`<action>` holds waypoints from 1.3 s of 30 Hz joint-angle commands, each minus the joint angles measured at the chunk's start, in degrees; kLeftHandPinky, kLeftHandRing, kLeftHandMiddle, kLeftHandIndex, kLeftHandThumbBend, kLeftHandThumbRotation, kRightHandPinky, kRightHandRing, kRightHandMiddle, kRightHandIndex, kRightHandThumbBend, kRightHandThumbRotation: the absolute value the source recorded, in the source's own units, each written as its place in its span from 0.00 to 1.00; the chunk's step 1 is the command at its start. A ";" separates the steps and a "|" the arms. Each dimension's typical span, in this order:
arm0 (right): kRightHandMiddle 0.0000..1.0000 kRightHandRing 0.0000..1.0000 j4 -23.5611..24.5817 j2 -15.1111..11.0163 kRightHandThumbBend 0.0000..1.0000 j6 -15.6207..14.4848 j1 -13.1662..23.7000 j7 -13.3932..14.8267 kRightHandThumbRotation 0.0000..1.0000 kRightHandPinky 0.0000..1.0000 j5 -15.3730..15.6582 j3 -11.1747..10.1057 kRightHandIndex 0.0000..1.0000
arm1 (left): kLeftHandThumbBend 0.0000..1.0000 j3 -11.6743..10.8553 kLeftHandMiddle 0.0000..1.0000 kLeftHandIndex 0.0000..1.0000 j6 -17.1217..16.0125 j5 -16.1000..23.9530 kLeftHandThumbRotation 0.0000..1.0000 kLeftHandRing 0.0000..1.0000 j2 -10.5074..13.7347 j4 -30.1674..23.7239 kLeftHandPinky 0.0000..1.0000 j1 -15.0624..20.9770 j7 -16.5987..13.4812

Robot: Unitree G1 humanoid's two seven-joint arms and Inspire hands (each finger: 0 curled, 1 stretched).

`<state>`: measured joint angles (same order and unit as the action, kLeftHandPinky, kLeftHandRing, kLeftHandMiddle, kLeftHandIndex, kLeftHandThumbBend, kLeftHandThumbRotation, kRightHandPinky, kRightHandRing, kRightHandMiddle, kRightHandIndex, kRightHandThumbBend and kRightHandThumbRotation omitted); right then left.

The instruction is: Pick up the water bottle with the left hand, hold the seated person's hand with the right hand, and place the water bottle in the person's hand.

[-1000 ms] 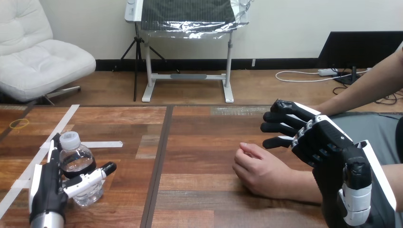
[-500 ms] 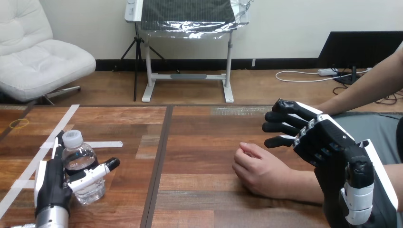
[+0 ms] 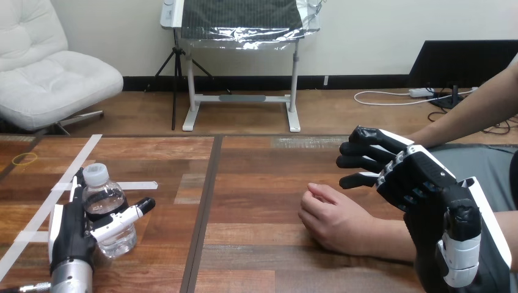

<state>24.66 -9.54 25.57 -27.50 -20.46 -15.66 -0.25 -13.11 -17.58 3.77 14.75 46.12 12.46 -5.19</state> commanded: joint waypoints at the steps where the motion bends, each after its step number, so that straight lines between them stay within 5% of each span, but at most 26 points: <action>1: 0.75 0.73 2.53 -0.78 0.92 0.31 3.43 -0.16 0.98 0.63 -0.37 -0.55 0.76 | 0.98 0.63 0.99 0.99 -0.86 -0.52 0.23 0.98 -0.29 0.89 0.95 5.11 -0.88; 17: 0.75 0.72 2.86 -0.74 0.92 0.18 3.49 -0.11 0.98 0.62 -0.43 -0.51 0.76 | 0.95 0.13 0.89 0.90 -0.07 -2.91 0.14 0.87 -1.20 2.37 0.81 7.14 -2.28; 24: 0.75 0.72 3.03 -0.73 0.92 0.00 3.45 -0.15 0.98 0.62 -0.76 -0.43 0.76 | 0.90 0.43 0.75 0.76 0.21 -3.54 0.03 0.72 -1.40 2.06 0.64 7.41 -3.43; 31: 0.75 0.73 3.23 -0.78 0.92 -0.10 3.28 -0.21 0.97 0.62 -0.92 -0.42 0.76 | 0.83 0.93 0.55 0.59 0.03 -2.65 0.00 0.51 -1.66 1.89 0.44 7.61 -6.07; 39: 0.75 0.73 3.28 -0.82 0.92 -0.10 3.16 -0.29 0.98 0.63 -1.00 -0.43 0.76 | 0.70 2.03 0.44 0.49 -1.09 -1.40 0.00 0.38 -1.54 1.52 0.33 7.25 -8.06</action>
<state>24.67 -9.54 25.42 -27.15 -20.50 -15.84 -0.34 -11.94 -17.17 0.98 12.84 49.08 15.84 -12.01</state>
